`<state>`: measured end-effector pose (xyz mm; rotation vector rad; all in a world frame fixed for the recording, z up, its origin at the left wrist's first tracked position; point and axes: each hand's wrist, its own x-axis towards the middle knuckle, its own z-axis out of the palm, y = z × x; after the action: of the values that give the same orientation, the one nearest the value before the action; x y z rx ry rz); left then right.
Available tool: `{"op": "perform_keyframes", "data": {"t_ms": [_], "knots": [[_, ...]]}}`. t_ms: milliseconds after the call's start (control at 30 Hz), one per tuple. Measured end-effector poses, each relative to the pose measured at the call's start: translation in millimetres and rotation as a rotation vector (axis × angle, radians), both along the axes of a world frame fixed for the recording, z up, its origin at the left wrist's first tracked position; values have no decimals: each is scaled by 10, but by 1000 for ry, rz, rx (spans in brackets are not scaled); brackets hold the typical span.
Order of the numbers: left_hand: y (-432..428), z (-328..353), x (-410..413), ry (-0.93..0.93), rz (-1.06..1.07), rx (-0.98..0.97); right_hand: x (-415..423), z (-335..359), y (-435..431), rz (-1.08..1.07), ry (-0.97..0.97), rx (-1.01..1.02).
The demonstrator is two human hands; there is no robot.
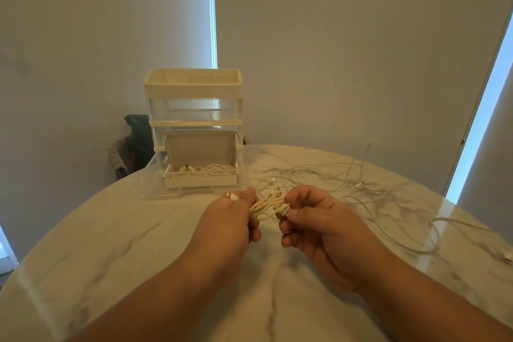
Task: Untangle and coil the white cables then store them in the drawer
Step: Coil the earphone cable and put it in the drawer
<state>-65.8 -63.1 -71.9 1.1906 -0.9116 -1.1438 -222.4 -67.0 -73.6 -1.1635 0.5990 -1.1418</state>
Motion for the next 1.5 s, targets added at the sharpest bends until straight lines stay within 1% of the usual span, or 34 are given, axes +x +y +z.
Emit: {"op": "perform_keyframes", "data": {"t_ms": [67,100,167,300,367,500,600,700,767,800,833,867,967,1033,1100,1233,1300,1400,1500], "knots": [[26,8,-17,-149,1,-1,18,-23,8,-87,103,-62],[43,19,-27,-193,-8,-11,21,-30,5,-129,141,-80],[70,36,-41,-185,-41,-35,8,-26,-9,-176,195,-102],[102,63,-44,-164,-112,-40,-11,7,5,-143,355,-134],[94,62,-30,-173,-124,-14,3,0,8,-165,432,-150],[34,18,-6,-173,-132,68,-7,-38,-14,-226,487,-187],[26,-11,1,-204,-145,107,-41,-10,-8,-184,546,-216],[48,-17,24,-276,-137,130,-52,9,-18,-164,621,-175],[35,-15,63,-388,-107,87,-59,11,-28,-176,647,-144],[21,-15,83,-435,-101,46,-61,12,-34,-187,636,-114],[12,-9,95,-444,-99,8,-69,7,-41,-191,602,-78],[5,-4,97,-374,-100,-16,-74,2,-46,-184,538,-27],[32,17,49,91,-134,-55,-53,-9,-41,-74,308,114],[35,30,40,214,-118,-78,-38,-10,-34,-17,254,166],[24,39,57,255,-75,-75,-26,-10,-38,12,232,194],[32,63,61,202,-54,-53,-9,-9,-39,7,214,237],[18,43,80,180,-112,-48,-14,-19,-49,-9,202,259],[13,30,98,118,-309,-34,-34,-32,-67,-35,194,287],[29,18,78,175,-313,-16,-34,-54,-74,-50,240,257]]}}
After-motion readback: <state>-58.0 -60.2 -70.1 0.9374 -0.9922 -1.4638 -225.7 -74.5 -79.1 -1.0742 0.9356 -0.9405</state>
